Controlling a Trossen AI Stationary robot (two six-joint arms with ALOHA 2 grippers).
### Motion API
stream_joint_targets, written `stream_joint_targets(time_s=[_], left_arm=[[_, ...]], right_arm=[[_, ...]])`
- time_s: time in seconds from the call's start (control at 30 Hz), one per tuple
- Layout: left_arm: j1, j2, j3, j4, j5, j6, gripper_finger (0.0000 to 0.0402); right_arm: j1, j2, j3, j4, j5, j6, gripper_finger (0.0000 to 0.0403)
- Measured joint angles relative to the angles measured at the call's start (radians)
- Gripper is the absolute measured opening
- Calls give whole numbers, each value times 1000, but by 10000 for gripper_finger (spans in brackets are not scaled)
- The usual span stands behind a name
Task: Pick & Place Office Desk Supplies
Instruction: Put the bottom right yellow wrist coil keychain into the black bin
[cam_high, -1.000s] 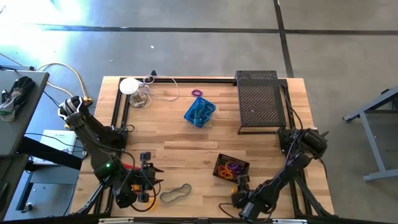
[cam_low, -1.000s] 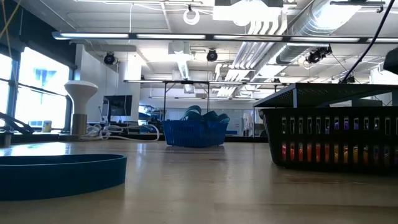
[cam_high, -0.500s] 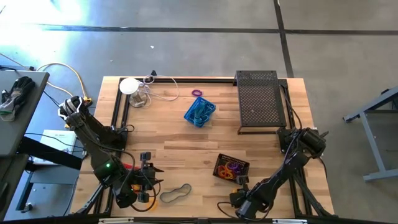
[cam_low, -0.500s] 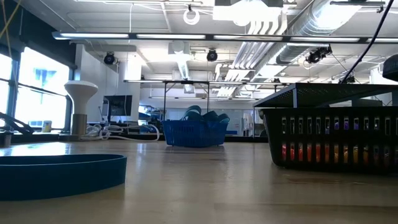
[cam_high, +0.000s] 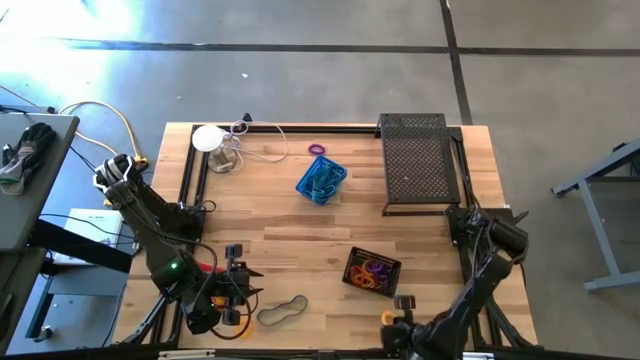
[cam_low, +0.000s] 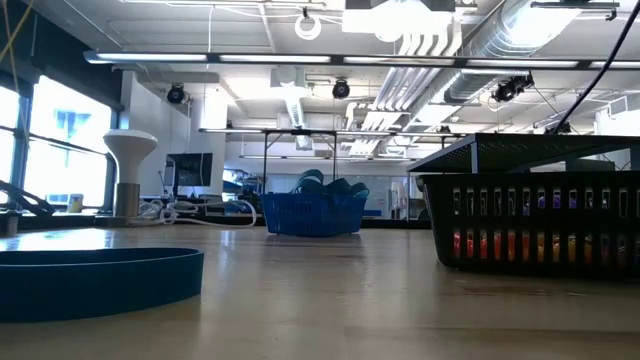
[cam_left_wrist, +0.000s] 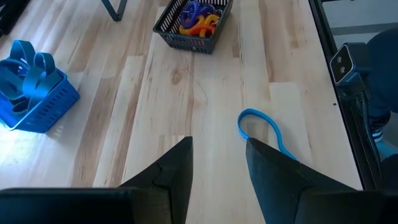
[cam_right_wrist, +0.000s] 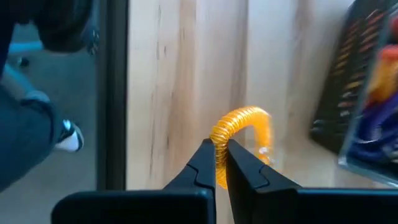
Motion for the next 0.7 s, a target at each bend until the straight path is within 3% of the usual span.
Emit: stream_joint_targets(time_s=[0.3, 0.47, 0.7], left_arm=[[0, 0, 0, 44, 0, -3, 142], [0, 1, 0, 45, 0, -3, 142], [-1, 1, -24, 98, 3, -7, 142]], right_arm=[[-15, -1, 112, -314, 286, 106, 6], [-52, -2, 111, -442, 317, 237, 6], [-115, -3, 49, -397, 319, 318, 7]])
